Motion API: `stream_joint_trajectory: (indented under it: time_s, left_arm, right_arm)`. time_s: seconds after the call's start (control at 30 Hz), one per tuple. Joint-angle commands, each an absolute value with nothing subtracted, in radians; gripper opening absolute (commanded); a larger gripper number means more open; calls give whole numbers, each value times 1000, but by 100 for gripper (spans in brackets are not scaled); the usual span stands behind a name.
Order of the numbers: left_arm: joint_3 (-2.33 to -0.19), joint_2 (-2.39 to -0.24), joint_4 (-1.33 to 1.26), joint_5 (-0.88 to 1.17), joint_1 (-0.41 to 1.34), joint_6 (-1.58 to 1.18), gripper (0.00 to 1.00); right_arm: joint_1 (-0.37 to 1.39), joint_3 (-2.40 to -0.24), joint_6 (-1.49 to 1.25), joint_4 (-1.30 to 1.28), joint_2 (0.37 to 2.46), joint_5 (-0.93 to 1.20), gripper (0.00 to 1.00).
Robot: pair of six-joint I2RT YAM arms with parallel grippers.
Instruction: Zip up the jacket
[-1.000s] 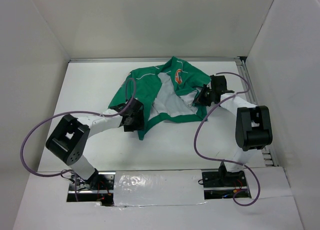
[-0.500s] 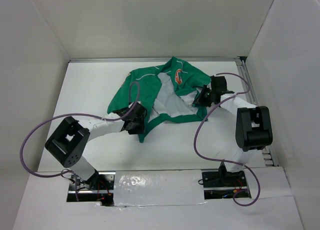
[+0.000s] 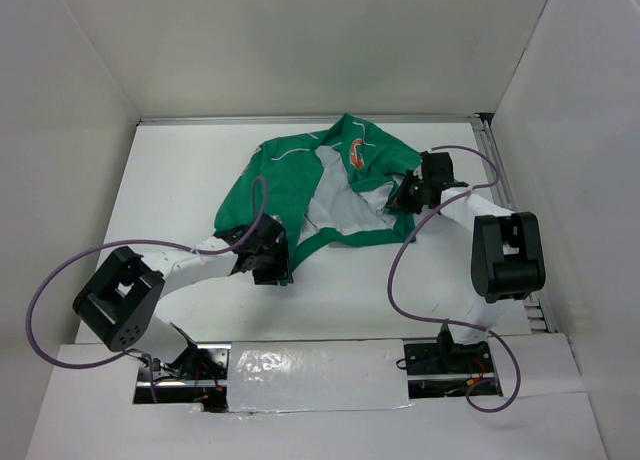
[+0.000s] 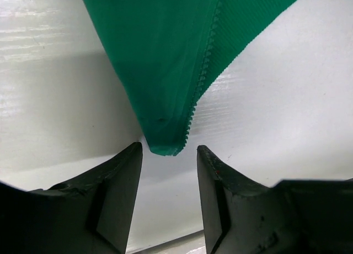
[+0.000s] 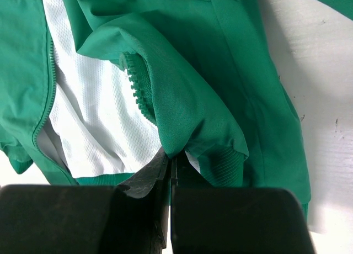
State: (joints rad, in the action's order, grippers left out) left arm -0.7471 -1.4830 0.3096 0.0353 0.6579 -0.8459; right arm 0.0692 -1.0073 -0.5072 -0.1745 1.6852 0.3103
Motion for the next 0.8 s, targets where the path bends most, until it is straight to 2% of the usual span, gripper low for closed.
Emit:
stream_joint_trajectory:
  time_s: [0.0, 0.27, 0.47, 0.57, 0.6, 0.67, 0.7, 0.77]
  left_arm:
    - [-713, -1512, 426, 26, 666, -903, 57]
    - [-712, -1483, 402, 20, 568, -872, 58]
    - [-709, -1525, 330, 48, 584, -813, 55]
    - [-725, -1566, 311, 71, 609, -790, 48]
    - [-733, -1581, 314, 72, 617, -787, 40]
    - [-750, -1610, 328, 67, 633, -793, 29]
    - [-755, -1620, 337, 69, 637, -793, 18]
    - [-776, -1644, 342, 60, 658, -804, 5]
  right_arm:
    - [81, -1012, -499, -155, 1670, 324, 0]
    - [83, -1014, -495, -161, 1674, 319, 0]
    - [86, -1016, -494, -164, 1686, 321, 0]
    - [87, -1014, -492, -164, 1689, 318, 0]
    - [86, -1014, -492, -167, 1689, 316, 0]
    - [86, -1015, -491, -166, 1686, 316, 0]
    - [86, -1015, -495, -164, 1687, 313, 0]
    - [86, -1017, -492, -164, 1689, 313, 0]
